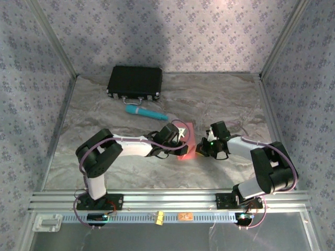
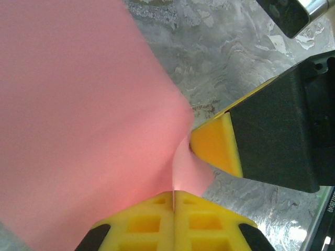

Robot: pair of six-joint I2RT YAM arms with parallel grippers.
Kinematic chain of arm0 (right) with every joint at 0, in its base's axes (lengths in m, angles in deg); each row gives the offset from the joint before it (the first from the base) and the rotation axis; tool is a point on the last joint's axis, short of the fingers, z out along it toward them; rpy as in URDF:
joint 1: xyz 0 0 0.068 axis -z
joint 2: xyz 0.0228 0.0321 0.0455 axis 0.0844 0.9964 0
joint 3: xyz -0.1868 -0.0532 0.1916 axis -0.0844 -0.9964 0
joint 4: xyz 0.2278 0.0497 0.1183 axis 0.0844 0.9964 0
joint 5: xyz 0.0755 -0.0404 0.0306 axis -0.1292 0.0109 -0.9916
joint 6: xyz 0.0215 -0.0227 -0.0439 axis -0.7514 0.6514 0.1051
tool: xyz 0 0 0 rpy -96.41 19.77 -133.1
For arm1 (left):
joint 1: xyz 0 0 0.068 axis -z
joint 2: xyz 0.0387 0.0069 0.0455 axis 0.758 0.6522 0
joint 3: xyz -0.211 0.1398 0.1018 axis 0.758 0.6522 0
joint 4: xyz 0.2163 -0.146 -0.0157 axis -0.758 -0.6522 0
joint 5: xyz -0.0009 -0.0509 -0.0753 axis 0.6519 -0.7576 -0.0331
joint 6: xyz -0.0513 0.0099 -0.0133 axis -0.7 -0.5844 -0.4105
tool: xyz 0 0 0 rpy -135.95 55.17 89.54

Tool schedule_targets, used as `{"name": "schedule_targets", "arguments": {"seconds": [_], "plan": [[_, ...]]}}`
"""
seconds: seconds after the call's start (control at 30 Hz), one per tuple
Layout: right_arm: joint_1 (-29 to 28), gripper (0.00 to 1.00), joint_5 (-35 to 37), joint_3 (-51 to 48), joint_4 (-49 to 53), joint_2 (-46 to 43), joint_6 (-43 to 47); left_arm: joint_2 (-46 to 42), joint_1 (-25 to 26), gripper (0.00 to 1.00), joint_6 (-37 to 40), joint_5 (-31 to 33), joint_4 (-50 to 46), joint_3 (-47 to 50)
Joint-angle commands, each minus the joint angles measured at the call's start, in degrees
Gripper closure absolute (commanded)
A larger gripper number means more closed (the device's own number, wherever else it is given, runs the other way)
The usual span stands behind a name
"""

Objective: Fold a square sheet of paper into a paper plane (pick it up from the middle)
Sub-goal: Fold the triangle a second time at the center of the table.

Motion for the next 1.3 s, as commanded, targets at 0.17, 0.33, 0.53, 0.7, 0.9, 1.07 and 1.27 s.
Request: {"name": "schedule_targets", "arguments": {"seconds": [0.17,0.33,0.53,0.7,0.9,1.07,1.27], "plan": [[-1.9,0.96,0.1,-1.6,-4.3,-2.2,-4.9,0.5,-0.2,0.99,-1.5,1.0,2.0,0.6],[-2.3,0.96,0.4,-2.7,-6.9,-1.8,-7.2,0.3,-0.2,0.99,-1.8,1.6,2.1,0.7],[-2.7,0.96,-1.0,-4.0,-10.9,-1.7,-9.1,0.3,-0.2,0.99,-1.8,1.7,2.0,0.7],[-2.8,0.96,-1.1,-4.1,-11.5,-1.9,-9.3,0.3,-0.2,0.97,-1.6,1.4,2.3,0.8],[-3.0,0.96,-3.5,-4.1,-14.1,-2.2,-10.0,0.5,-0.2,0.93,-1.1,0.7,1.6,-0.2],[-3.3,0.96,-4.2,-3.8,-14.9,-1.4,-10.1,0.3,-0.3,0.89,-0.2,0.2,0.5,-1.2],[-3.3,0.96,-3.9,-3.7,-14.5,-0.9,-10.0,0.3,-0.6,0.85,0.8,-0.6,-1.2,-2.6]]}}
